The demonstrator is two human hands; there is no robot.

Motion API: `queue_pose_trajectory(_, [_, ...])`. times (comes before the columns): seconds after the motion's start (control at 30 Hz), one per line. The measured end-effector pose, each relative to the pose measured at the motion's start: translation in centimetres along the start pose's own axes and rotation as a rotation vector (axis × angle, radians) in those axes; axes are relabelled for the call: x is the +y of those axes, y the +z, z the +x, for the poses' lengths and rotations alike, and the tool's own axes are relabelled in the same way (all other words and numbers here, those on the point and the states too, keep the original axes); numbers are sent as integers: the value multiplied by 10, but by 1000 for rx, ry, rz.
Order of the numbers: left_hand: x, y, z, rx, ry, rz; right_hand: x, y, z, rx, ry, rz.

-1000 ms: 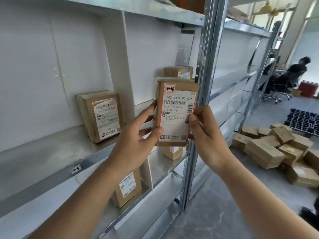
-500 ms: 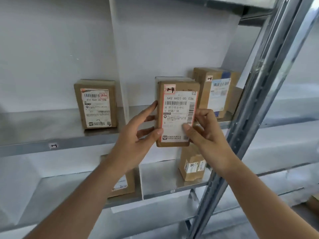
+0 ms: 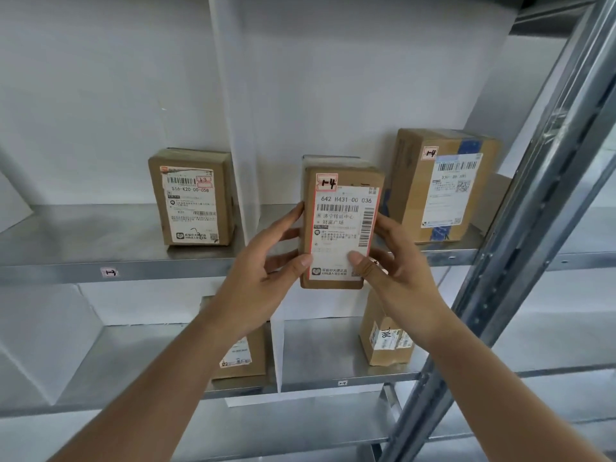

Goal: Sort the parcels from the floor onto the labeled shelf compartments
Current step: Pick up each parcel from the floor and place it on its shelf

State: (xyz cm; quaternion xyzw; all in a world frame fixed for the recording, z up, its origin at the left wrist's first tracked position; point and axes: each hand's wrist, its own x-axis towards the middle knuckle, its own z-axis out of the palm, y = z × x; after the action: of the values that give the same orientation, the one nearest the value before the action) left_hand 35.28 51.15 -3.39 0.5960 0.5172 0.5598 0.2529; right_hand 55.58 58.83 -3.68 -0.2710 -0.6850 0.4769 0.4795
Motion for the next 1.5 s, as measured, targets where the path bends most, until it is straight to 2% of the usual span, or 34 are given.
queue_pose_trajectory(0.27, [-10, 0, 14, 14, 15, 14, 13, -3, 15, -30, 0, 8])
queue_pose_trajectory(0.43, [-16, 0, 30, 22, 15, 71, 19, -2, 34, -20, -4, -61])
queue_pose_trajectory(1.17, [-40, 5, 97, 68, 10, 60, 28, 0, 103, -5, 134, -400])
queue_pose_trajectory(1.5, [-43, 6, 99, 86, -24, 54, 30, -2, 104, 25, 157, -346])
